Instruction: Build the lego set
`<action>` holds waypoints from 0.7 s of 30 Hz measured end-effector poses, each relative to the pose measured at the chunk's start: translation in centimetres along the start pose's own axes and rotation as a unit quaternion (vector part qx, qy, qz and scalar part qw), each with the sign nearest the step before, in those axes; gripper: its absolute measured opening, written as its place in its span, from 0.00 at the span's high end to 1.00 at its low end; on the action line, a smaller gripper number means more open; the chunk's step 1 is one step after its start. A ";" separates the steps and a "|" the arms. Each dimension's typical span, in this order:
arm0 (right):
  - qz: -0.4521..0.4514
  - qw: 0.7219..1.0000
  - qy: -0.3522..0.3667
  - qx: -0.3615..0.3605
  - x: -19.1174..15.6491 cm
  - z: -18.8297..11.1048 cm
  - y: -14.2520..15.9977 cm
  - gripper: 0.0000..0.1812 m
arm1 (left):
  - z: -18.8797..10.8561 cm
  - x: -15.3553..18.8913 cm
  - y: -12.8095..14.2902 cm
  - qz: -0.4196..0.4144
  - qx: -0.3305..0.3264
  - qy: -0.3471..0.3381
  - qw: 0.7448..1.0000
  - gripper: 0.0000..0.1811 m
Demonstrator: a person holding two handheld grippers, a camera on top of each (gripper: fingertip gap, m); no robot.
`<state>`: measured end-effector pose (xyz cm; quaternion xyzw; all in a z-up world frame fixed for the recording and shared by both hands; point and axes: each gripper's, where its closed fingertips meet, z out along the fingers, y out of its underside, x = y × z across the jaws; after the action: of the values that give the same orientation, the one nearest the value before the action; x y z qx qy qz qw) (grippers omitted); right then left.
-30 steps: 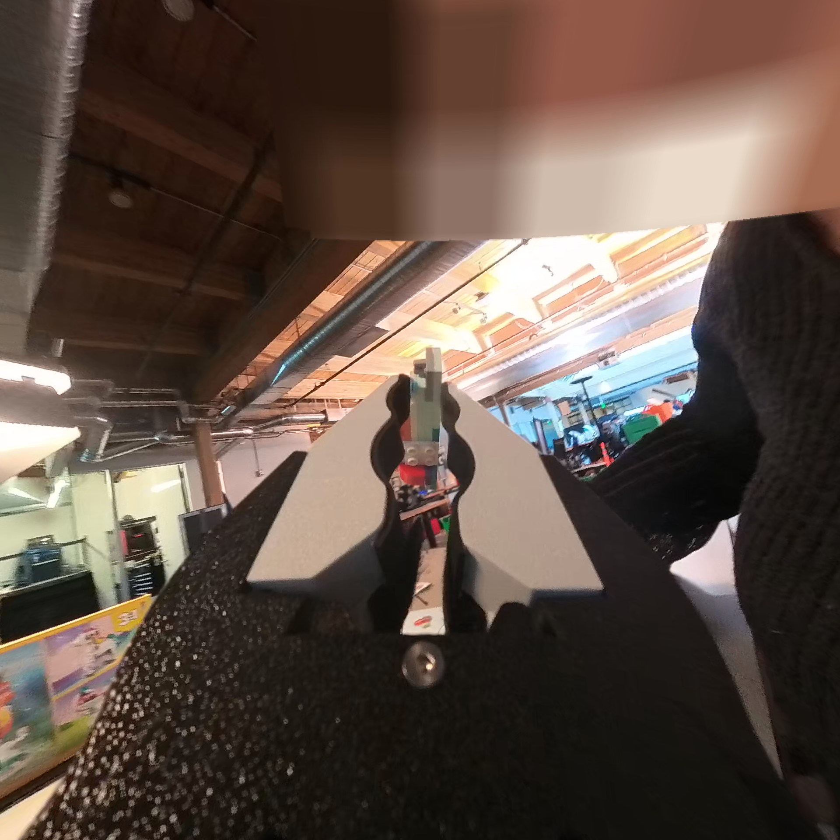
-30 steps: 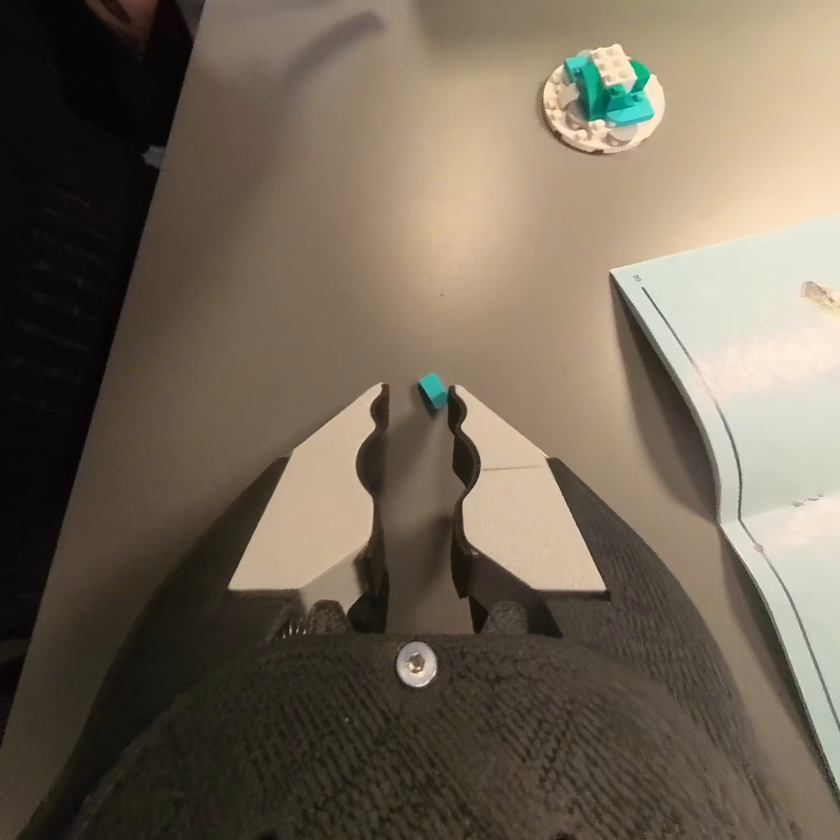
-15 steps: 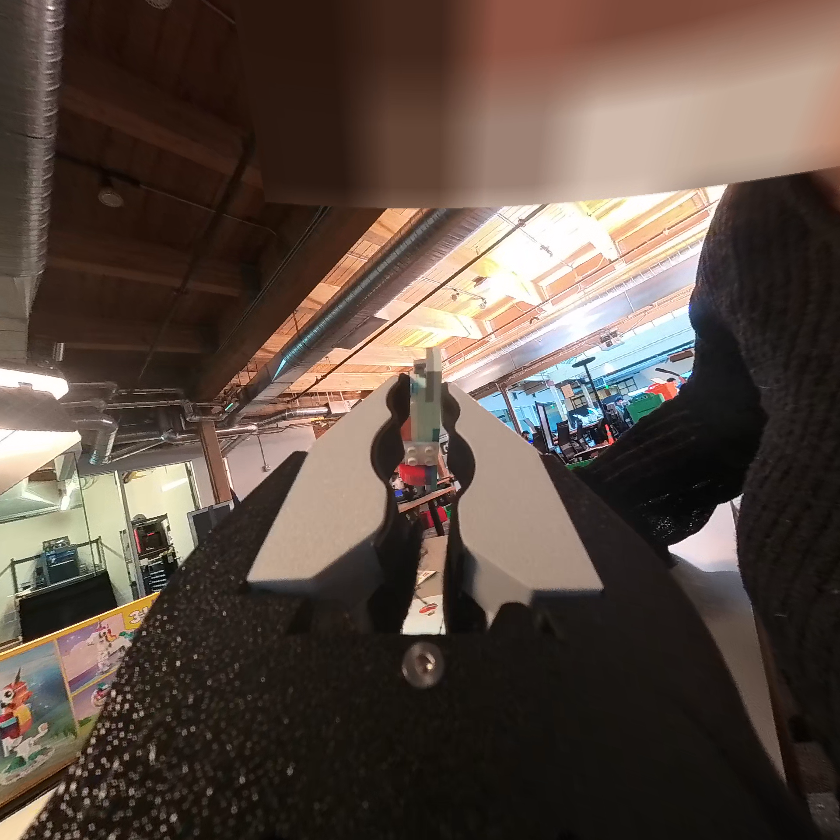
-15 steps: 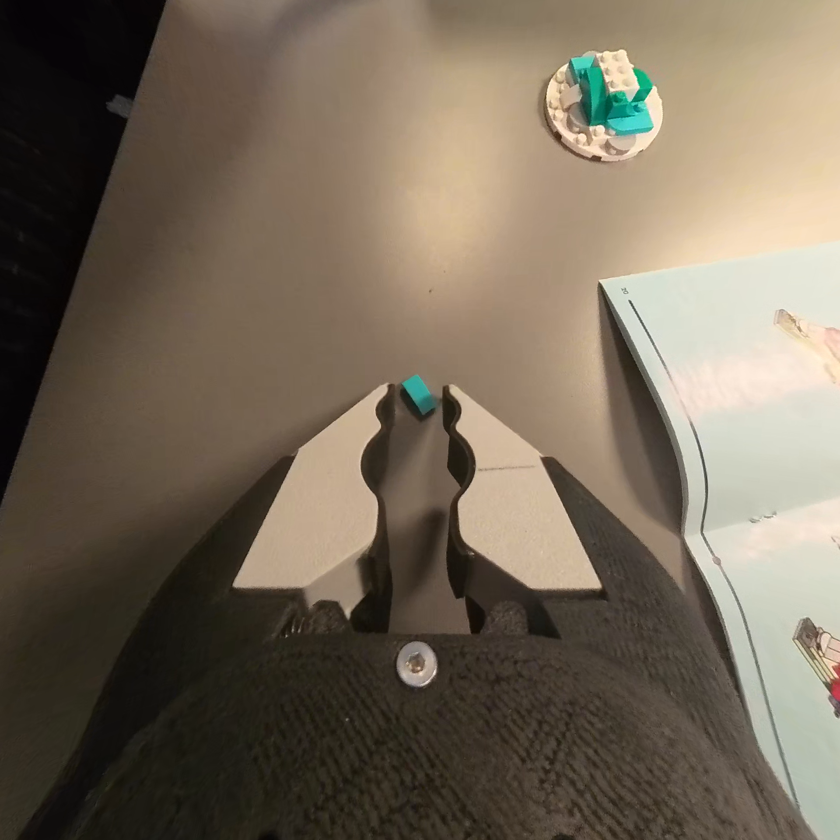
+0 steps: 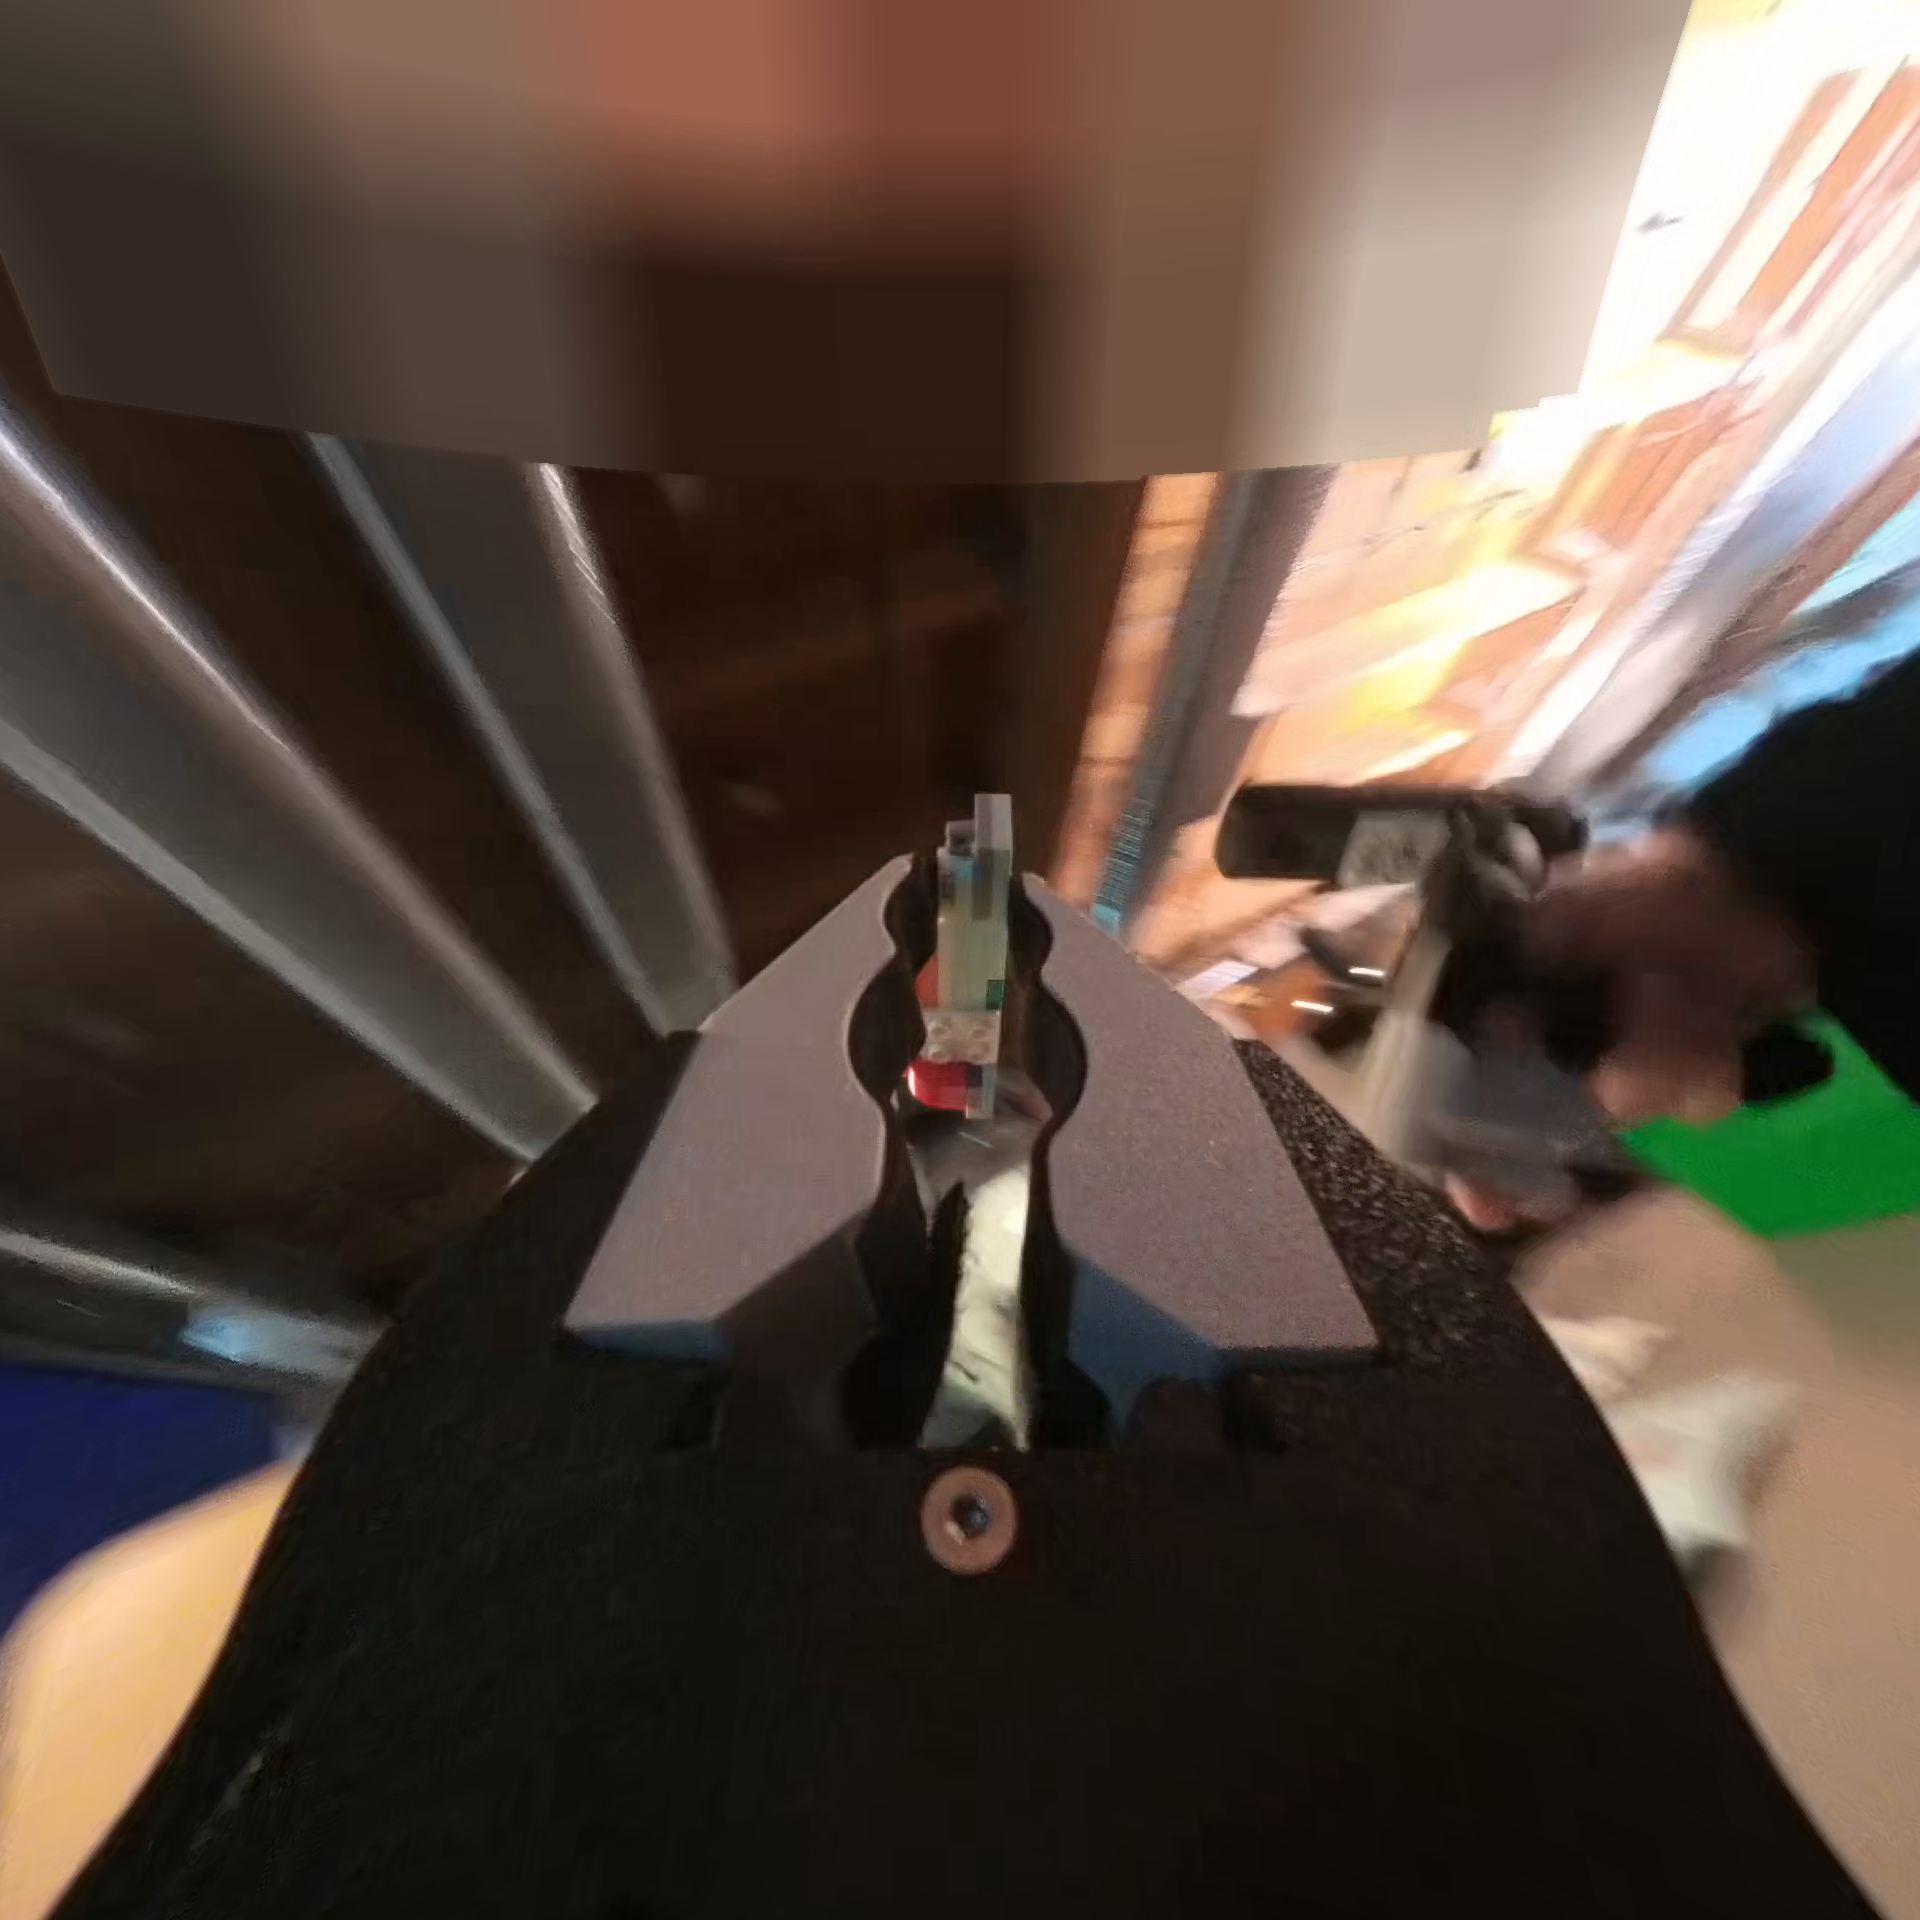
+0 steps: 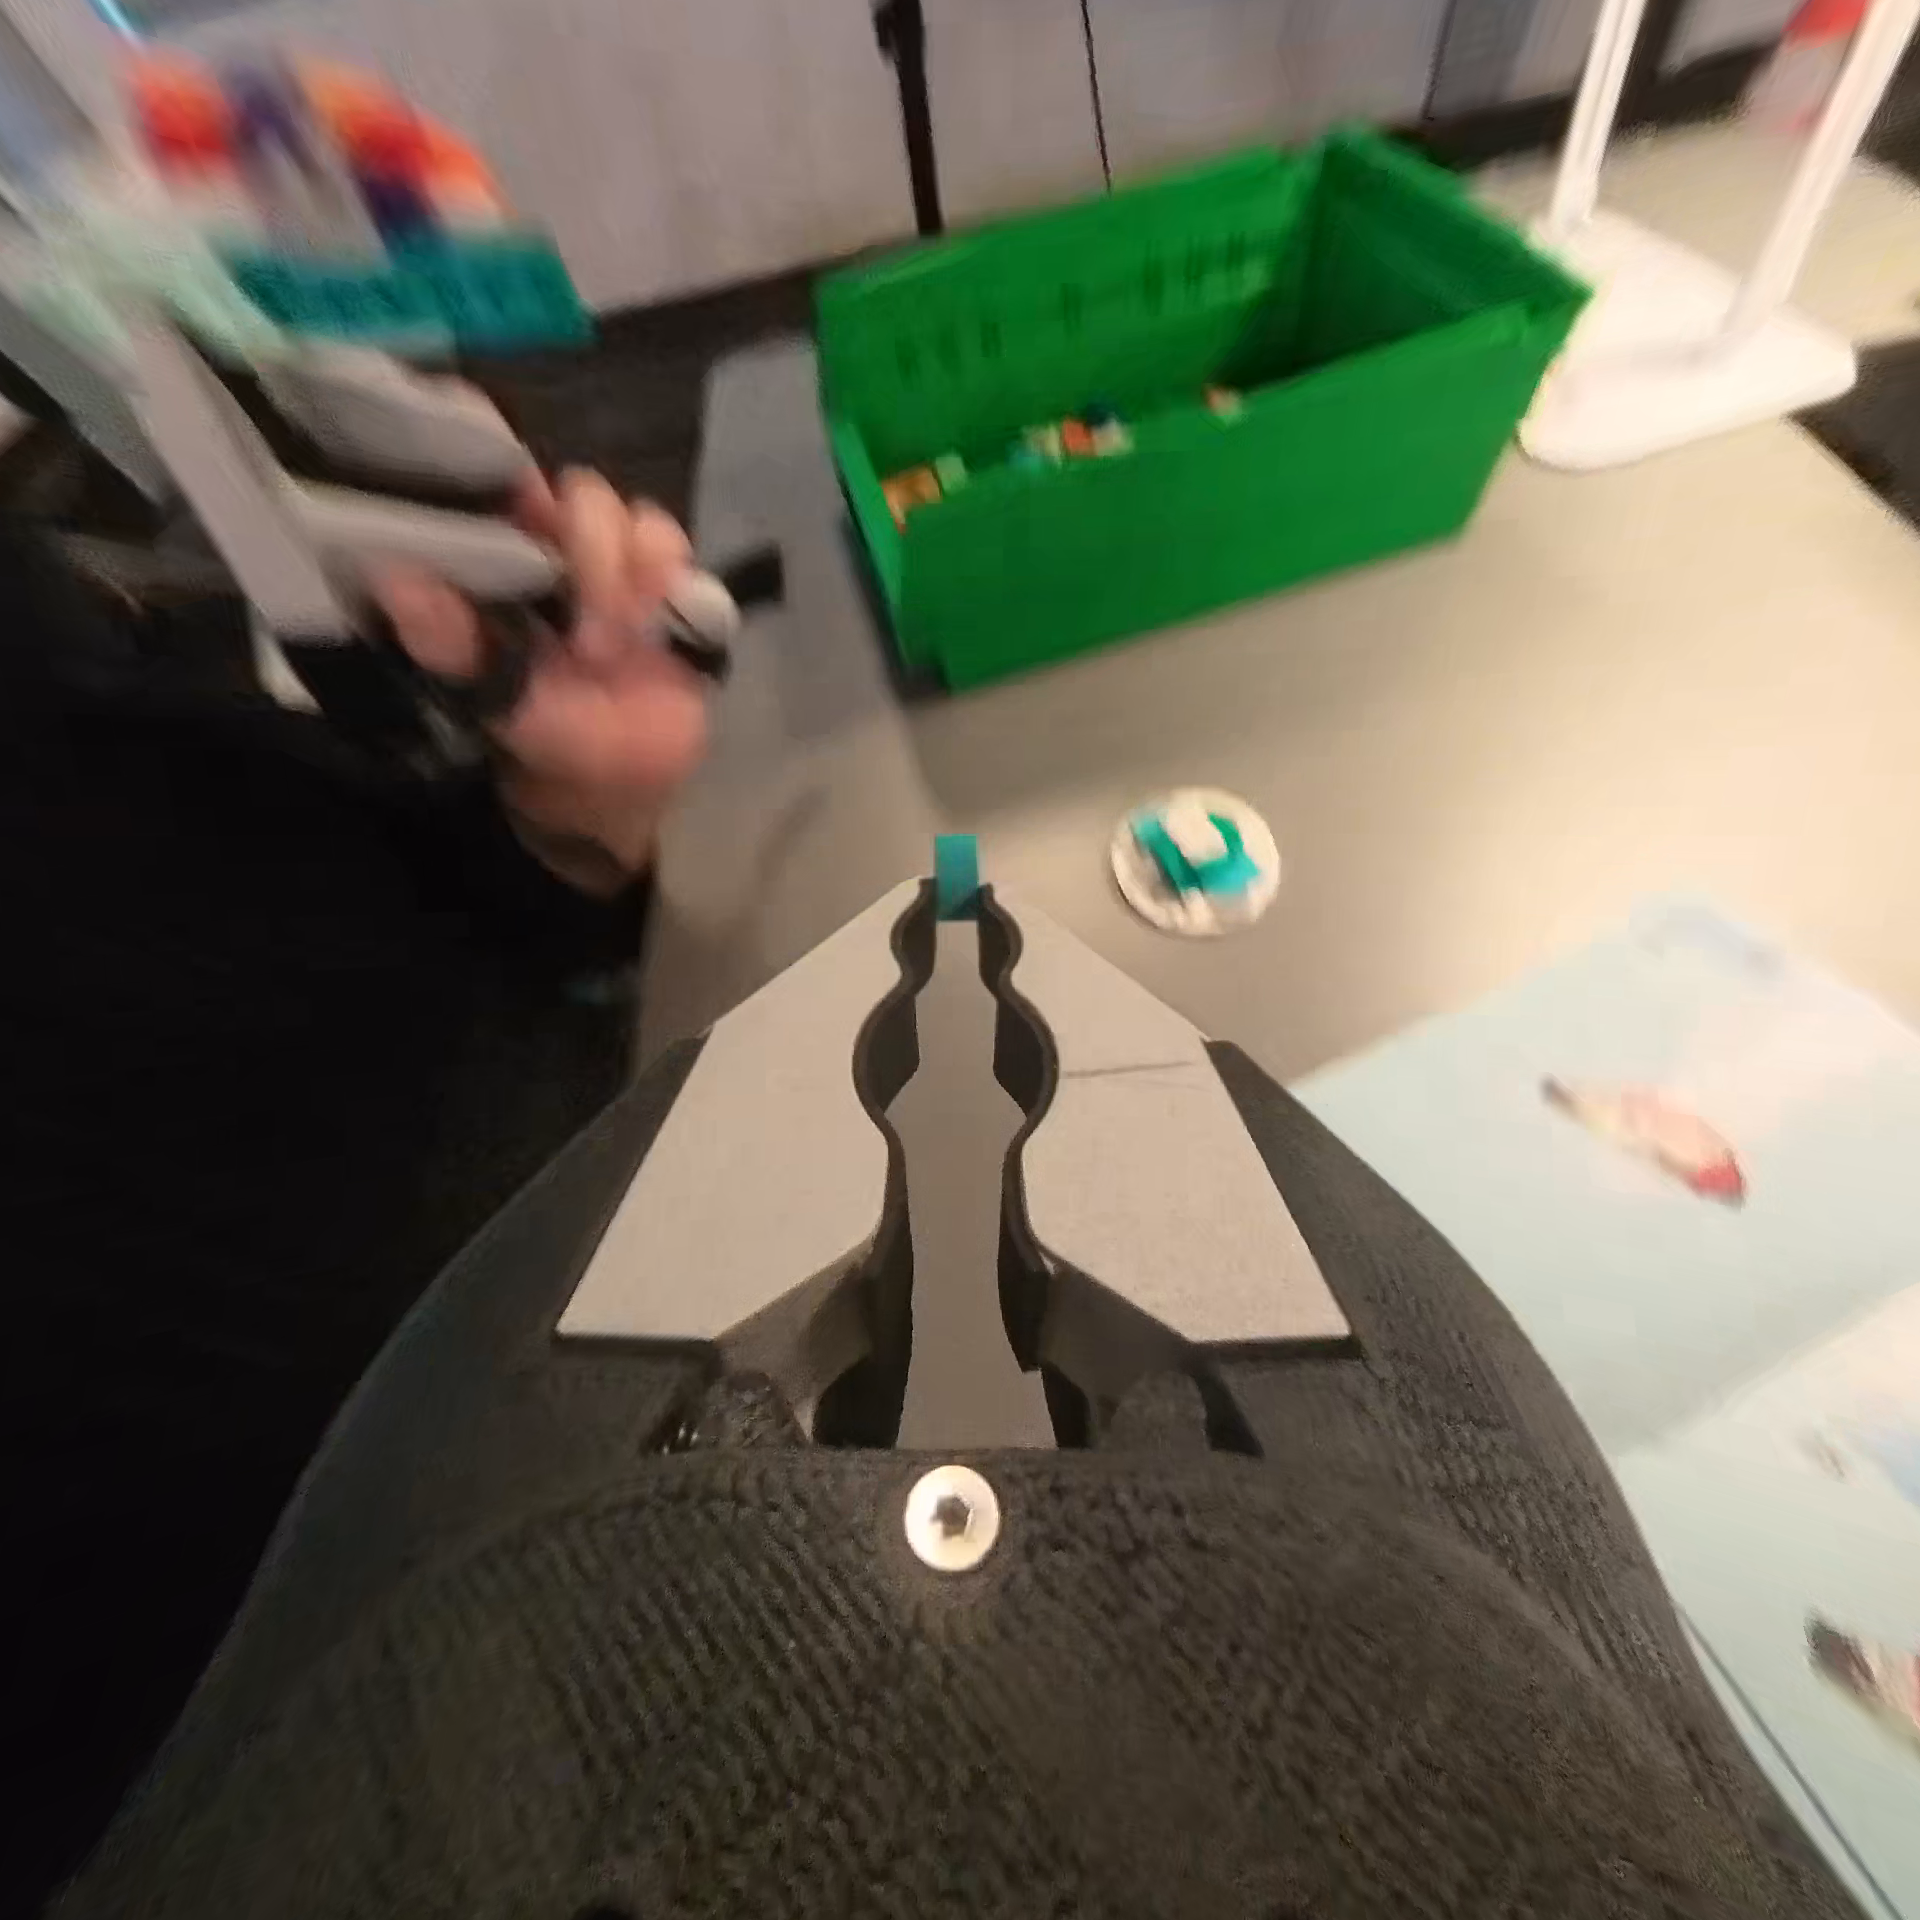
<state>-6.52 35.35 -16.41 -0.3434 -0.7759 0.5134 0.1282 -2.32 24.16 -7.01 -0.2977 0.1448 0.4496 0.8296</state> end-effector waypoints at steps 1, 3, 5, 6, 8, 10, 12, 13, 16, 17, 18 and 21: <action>0.003 1.000 -0.007 0.016 -0.9 0.0 -2.1 0.97 | 0.4 0.0 -0.3 0.022 0.007 -0.009 1.000 0.94; -0.006 0.999 -0.030 0.040 -3.1 -0.2 -5.9 0.97 | 1.2 0.0 -0.4 0.072 0.008 -0.020 0.997 0.94; -0.028 0.997 -0.058 0.047 -5.2 -0.5 -8.7 0.97 | 1.8 0.0 -0.9 0.102 0.016 -0.028 0.994 0.94; -0.041 0.996 -0.071 0.044 -6.2 -0.6 -9.9 0.97 | 2.0 0.0 -1.2 0.112 0.017 -0.034 0.993 0.94; -0.075 0.992 -0.095 0.023 -7.6 -0.8 -11.6 0.97 | 2.3 -0.2 -1.9 0.133 0.022 -0.049 0.990 0.94; -0.094 0.988 -0.122 -0.007 -8.8 -0.7 -12.6 0.97 | 2.7 0.0 -2.4 0.152 0.024 -0.055 0.987 0.94; -0.115 0.981 -0.153 -0.044 -9.8 -0.6 -13.0 0.97 | 3.1 0.2 -2.9 0.183 0.023 -0.062 0.981 0.94; -0.127 0.977 -0.158 -0.061 -10.1 -0.4 -13.1 0.97 | 3.3 0.2 -3.1 0.196 0.024 -0.065 0.978 0.94; -0.148 0.969 -0.175 -0.094 -10.8 -0.1 -13.5 0.97 | 3.6 -0.1 -3.8 0.220 0.024 -0.076 0.972 0.94; -0.152 0.966 -0.182 -0.103 -11.2 -0.1 -13.7 0.97 | 3.7 -0.2 -4.0 0.222 0.024 -0.079 0.971 0.94; -0.158 0.965 -0.180 -0.110 -11.3 0.0 -13.8 0.97 | 3.7 -0.3 -4.1 0.223 0.024 -0.081 0.971 0.94; -0.180 0.960 -0.171 -0.134 -11.4 0.2 -13.8 0.97 | 3.7 -0.5 -4.3 0.227 0.024 -0.082 0.970 0.94</action>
<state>-3.89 24.37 -2.53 -0.1197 -0.8968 0.4243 0.0369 0.92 24.35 -2.28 -0.1989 0.1511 0.6455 0.7218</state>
